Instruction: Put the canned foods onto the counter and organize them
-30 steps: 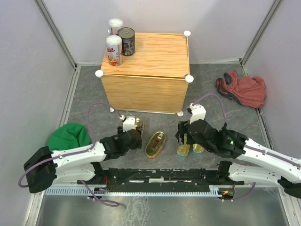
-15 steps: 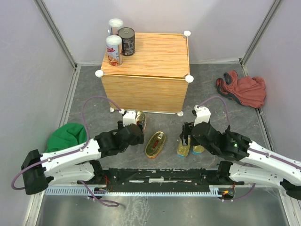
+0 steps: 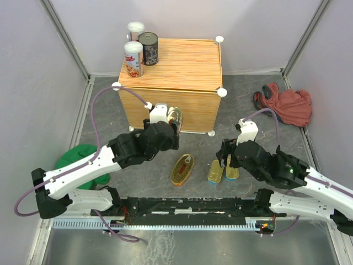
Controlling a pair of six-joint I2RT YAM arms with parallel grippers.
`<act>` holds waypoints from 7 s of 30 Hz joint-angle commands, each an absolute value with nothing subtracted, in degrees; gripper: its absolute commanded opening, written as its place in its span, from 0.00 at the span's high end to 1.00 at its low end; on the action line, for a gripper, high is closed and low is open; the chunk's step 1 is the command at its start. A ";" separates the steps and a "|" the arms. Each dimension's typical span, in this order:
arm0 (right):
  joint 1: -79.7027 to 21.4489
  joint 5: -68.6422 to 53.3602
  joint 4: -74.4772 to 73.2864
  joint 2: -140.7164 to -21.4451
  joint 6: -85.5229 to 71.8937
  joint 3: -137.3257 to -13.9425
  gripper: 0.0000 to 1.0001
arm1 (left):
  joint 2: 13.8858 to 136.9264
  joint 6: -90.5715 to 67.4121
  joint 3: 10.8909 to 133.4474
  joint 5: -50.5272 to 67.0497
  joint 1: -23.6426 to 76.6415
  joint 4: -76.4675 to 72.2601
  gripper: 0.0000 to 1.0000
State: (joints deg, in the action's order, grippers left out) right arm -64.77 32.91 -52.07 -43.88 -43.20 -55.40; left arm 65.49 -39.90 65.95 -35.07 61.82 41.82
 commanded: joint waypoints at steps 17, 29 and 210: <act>-64.99 34.27 -50.67 -47.38 -35.17 -73.43 0.21 | 81.56 -31.53 107.58 -39.54 64.38 58.52 0.97; -63.86 35.25 -43.28 -63.40 -29.80 -96.12 0.23 | 90.85 -27.44 123.45 -43.33 64.34 65.40 0.97; -37.88 11.33 -37.35 -64.71 -37.14 -91.93 0.24 | 107.23 -12.82 111.45 -42.03 38.30 19.18 0.36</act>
State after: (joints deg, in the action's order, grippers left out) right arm -38.13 10.76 -38.35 -64.71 -38.35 -91.26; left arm 106.06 -14.87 108.51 -40.60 39.07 22.13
